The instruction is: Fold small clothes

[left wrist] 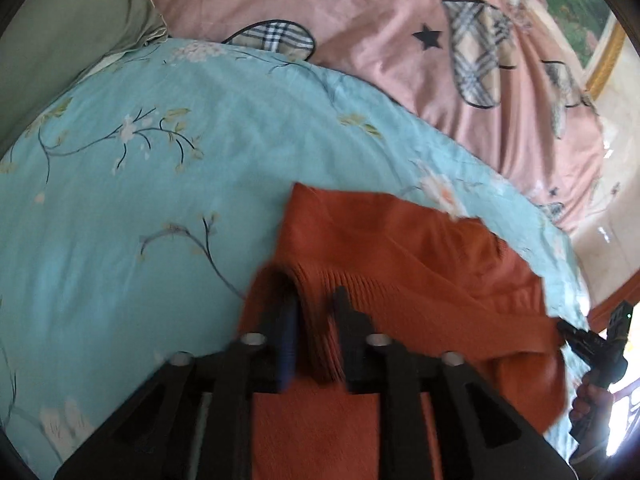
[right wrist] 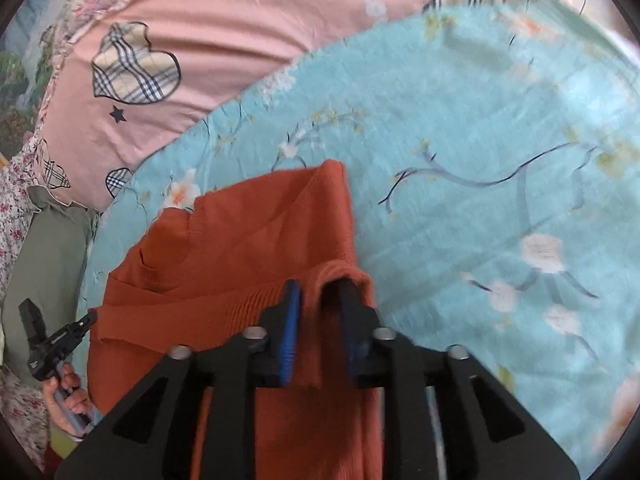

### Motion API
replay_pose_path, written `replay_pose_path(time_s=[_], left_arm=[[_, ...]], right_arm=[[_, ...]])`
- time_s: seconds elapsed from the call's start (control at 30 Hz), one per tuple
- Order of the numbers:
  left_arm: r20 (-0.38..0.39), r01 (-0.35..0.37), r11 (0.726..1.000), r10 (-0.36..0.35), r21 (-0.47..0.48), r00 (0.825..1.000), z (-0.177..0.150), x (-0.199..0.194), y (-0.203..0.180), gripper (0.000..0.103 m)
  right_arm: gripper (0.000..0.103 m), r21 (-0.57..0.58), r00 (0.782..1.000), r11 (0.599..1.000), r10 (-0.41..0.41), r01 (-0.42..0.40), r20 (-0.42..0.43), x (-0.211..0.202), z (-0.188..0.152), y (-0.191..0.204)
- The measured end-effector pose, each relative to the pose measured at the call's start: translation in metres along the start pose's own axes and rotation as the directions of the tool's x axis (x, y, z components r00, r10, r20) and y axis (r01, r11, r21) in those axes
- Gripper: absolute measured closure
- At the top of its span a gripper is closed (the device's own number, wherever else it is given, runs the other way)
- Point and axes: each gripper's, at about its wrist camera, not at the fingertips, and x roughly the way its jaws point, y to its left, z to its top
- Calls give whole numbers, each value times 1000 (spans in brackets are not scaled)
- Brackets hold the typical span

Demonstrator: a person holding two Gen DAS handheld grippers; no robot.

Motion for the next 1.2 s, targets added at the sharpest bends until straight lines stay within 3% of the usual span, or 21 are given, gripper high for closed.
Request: replay_pose_path(time_s=[0.03, 0.13, 0.17, 0.23, 0.3, 0.33, 0.43, 0.63, 0.7, 0.77, 0.9, 1.03, 1.2], left_arm=[[6, 16, 1000, -16, 8, 1000, -8, -9, -4, 62], [-4, 86, 995, -86, 55, 996, -39, -27, -25, 58], [-32, 124, 989, -122, 78, 992, -52, -26, -36, 58], [-103, 174, 978, -162, 118, 981, -70, -15, -57, 58], [-159, 172, 967, -143, 188, 977, -84, 4, -80, 58], [-165, 122, 961, -82, 248, 983, -86, 15, -92, 58], [-165, 70, 954, -22, 292, 986, -70, 34, -101, 58], [-78, -67, 978, 83, 196, 994, 2, 57, -79, 65], [-35, -106, 985, 111, 140, 993, 19, 50, -67, 64], [4, -116, 990, 116, 76, 993, 26, 37, -54, 56], [19, -104, 994, 104, 20, 994, 5, 8, -33, 51], [25, -38, 999, 39, -23, 999, -48, -27, -27, 51], [68, -8, 1000, 9, -17, 998, -105, -70, -33, 47]], right_arm=[[66, -18, 999, 1000, -24, 24, 33, -12, -3, 2], [65, -71, 994, 997, -3, 10, 107, -46, -21, 16], [65, -103, 994, 994, 45, -35, 98, -50, -29, 25], [65, -188, 992, 974, 126, -124, 1, -38, -47, 47], [65, -273, 982, 947, 138, -169, -127, -13, -65, 70], [65, -319, 979, 933, 113, -164, -171, 1, -70, 80], [65, -352, 982, 926, 79, -135, -170, 22, -62, 82], [65, -221, 995, 971, -95, 88, -18, 37, 0, 54], [65, -121, 996, 988, -91, 93, 20, 30, 16, 38], [65, -60, 997, 996, -58, 61, 46, 18, 21, 31], [64, -70, 999, 997, -16, 20, 50, -2, -1, 36], [64, -76, 1000, 997, 21, -20, 0, -4, -39, 45], [63, -51, 999, 997, 52, -52, -14, -18, -75, 43]])
